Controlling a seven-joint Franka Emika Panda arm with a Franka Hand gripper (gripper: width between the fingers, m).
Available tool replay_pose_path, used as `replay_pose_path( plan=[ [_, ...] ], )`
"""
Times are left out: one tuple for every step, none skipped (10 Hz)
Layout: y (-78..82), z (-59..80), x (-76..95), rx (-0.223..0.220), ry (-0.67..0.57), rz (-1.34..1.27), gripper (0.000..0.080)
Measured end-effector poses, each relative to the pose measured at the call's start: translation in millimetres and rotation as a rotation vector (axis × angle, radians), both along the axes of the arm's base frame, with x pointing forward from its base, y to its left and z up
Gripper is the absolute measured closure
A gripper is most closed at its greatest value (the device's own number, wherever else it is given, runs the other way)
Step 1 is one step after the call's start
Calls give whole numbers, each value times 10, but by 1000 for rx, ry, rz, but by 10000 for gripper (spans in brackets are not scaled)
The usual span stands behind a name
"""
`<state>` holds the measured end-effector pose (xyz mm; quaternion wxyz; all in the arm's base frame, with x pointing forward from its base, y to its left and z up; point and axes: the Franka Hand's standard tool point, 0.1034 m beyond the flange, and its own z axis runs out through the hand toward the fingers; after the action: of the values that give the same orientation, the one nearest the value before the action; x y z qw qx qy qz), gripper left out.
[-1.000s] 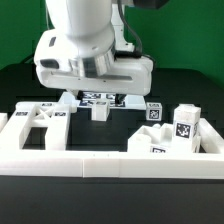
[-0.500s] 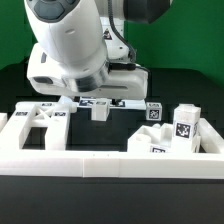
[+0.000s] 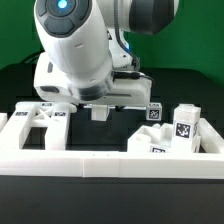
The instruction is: Assemble chair
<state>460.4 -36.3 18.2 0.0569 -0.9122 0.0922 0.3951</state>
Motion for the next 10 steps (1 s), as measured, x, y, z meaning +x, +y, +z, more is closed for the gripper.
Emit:
replay_pose_path(
  plan=[
    [8,-30,-11,-2,-6,1,151],
    [20,-58,-33,-4,-7,0,151],
    [29,-76,-65,-5,-1,-2,151],
    [43,-92,-96,-9,5,-5,151],
    [49,-109,-119,-13,8,-7,151],
    [53,-130,-144,-22,10,-13,238],
    [46,-133,-154,-21,12,-14,387],
    [38,-133,-154,-21,12,-15,387],
    [34,-130,-150,-21,11,-16,514],
    [31,-108,-118,-21,6,-16,514]
  ],
)
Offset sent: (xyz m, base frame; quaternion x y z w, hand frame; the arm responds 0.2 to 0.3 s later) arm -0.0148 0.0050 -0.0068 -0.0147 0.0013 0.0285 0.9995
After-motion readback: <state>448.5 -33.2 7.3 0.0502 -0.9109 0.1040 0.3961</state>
